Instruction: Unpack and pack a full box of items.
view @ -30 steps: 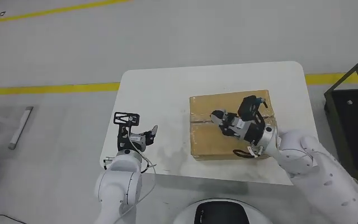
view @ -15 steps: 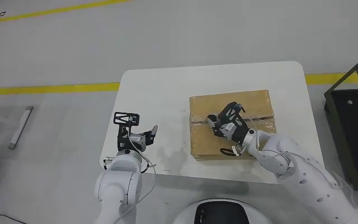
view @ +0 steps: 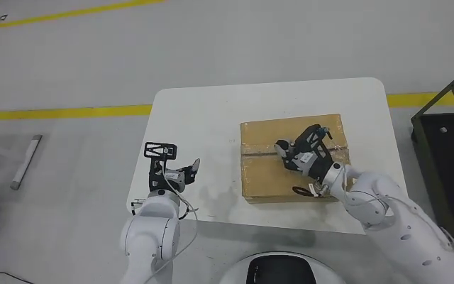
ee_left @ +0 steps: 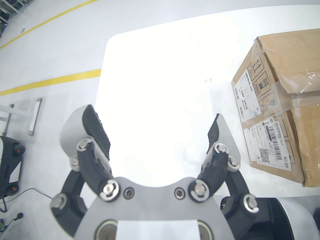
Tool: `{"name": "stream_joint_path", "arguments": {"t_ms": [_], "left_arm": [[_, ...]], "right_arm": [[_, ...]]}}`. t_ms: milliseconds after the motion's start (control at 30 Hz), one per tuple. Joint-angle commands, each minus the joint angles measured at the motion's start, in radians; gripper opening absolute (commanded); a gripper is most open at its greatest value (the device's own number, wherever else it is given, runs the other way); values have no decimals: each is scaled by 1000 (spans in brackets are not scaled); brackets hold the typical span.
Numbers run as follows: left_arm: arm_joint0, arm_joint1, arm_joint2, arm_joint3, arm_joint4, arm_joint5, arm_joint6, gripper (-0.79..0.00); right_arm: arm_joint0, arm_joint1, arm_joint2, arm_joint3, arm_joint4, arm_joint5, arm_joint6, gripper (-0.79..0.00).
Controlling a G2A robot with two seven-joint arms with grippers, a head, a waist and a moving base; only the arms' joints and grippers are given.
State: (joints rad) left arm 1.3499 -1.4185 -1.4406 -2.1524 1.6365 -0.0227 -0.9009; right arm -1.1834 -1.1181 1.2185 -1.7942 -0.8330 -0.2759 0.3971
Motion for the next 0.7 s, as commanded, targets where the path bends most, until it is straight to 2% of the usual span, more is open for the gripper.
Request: {"name": "stream_joint_path", "arguments": {"t_ms": [0, 200, 333, 533, 667], "left_arm": [[0, 0, 0, 0, 0, 0, 0, 0], [0, 0, 0, 0, 0, 0, 0, 0], [0, 0, 0, 0, 0, 0, 0, 0], [0, 0, 0, 0, 0, 0, 0, 0], [0, 0, 0, 0, 0, 0, 0, 0]], "right_arm": [[5, -1, -2, 22, -10, 10, 7, -785], [15, -5, -4, 54, 15, 22, 24, -785], [11, -3, 21, 25, 25, 17, 14, -785], [-40, 9, 85, -39, -1, 8, 40, -785], [-60, 12, 102, -15, -27, 1, 46, -785]]}}
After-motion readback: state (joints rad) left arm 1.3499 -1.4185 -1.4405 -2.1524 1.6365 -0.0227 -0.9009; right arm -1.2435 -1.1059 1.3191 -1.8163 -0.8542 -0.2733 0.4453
